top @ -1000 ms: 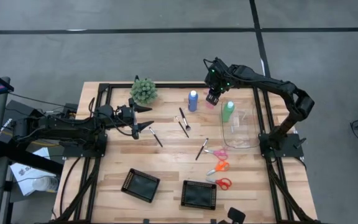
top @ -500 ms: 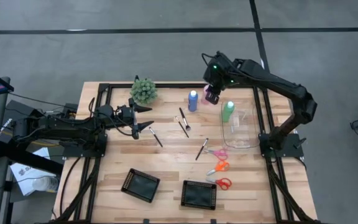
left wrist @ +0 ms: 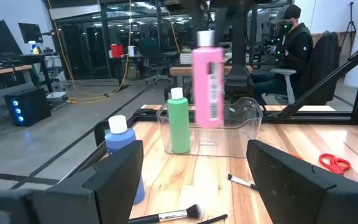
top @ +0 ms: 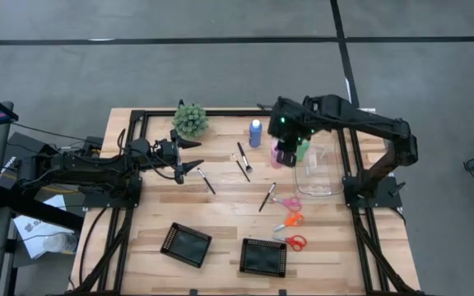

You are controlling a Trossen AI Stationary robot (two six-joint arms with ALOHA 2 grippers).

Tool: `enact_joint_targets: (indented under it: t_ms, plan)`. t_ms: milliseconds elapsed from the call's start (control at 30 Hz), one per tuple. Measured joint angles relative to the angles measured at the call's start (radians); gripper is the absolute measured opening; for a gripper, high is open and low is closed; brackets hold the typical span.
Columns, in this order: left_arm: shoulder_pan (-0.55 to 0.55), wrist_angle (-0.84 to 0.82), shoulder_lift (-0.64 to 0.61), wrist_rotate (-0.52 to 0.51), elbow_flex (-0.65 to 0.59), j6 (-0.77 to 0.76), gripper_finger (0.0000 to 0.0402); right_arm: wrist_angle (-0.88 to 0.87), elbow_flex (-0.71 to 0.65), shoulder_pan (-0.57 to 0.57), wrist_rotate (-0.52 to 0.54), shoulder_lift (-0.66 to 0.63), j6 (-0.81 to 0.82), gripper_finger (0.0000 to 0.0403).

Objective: Pick & Place Paint Supplies
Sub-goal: Put the pink paint bottle into the transparent bin

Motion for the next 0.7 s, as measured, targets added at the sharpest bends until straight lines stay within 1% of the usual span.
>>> enact_joint_targets:
  t_ms: [100, 200, 333, 467, 533, 700]
  plan:
    - [0.0, 0.0, 0.0, 0.0, 0.0, 0.0, 0.028, -0.024, 0.01, 0.069, 0.032, 0.0, 0.034, 0.0107]
    - [0.0, 0.0, 0.0, 0.0, 0.0, 0.0, 0.028, -0.027, 0.01, 0.13, 0.037, 0.0, 0.073, 0.0107]
    - [0.0, 0.0, 0.0, 0.0, 0.0, 0.0, 0.028, -0.025, 0.01, 0.208, 0.143, 0.0, 0.167, 0.0107]
    - [0.0, 0.002, 0.0, 0.0, 0.0, 0.0, 0.028, -0.03, 0.01, 0.268, 0.226, 0.0, 0.286, 0.0107]
    - [0.0, 0.002, 0.0, 0.0, 0.0, 0.0, 0.028, -0.056, 0.01, 0.291, 0.24, 0.0, 0.336, 0.0107]
    - [0.0, 0.003, 0.0, 0.0, 0.0, 0.0, 0.028, -0.186, 0.01, 0.33, 0.295, 0.0, 0.444, 0.0107]
